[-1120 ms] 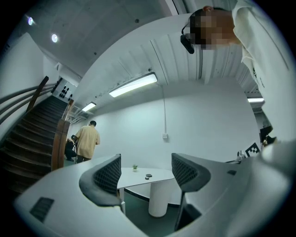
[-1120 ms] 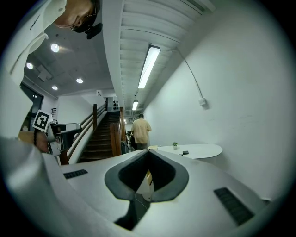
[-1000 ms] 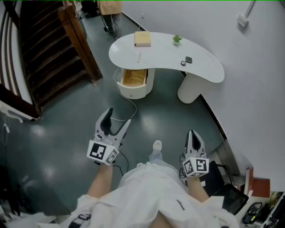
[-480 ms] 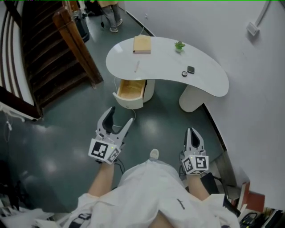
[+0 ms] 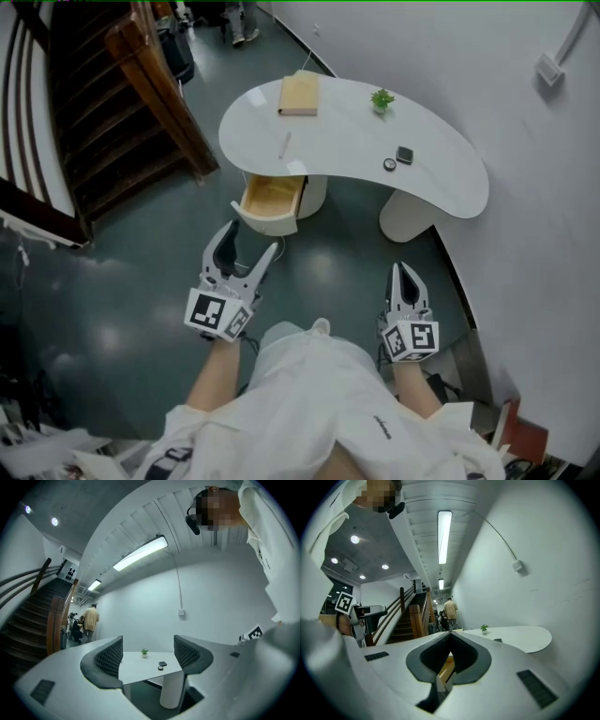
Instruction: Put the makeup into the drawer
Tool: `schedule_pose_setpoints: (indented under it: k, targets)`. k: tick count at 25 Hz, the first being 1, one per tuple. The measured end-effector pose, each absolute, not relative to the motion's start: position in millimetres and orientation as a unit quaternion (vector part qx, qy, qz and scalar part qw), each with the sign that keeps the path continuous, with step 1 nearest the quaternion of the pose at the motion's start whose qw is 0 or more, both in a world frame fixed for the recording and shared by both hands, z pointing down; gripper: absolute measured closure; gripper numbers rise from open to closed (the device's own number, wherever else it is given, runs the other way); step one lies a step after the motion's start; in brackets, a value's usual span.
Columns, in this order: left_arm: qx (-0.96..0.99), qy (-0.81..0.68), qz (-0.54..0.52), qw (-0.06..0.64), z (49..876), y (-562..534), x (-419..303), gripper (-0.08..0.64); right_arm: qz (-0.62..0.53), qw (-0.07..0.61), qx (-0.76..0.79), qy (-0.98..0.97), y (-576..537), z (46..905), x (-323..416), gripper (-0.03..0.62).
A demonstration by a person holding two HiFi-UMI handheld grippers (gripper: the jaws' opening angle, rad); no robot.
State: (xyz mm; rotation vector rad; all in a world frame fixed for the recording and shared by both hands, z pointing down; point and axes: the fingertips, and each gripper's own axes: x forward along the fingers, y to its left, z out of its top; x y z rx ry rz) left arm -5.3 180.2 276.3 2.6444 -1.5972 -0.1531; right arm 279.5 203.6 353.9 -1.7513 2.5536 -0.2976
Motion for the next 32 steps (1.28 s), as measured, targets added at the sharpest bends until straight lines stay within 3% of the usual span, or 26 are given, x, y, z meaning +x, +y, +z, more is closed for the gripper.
schedule_pose_setpoints:
  k: [18, 32]
  targets:
    - [0.871, -0.488, -0.049, 0.035, 294, 28, -4, 0.229, -0.097, 0.008, -0.577, 0.811, 77, 366, 270, 0.575]
    - [0.875, -0.477, -0.01, 0.075, 344, -145, -57, 0.229, -0.123, -0.019, -0.568, 0.814, -84, 387, 190, 0.575]
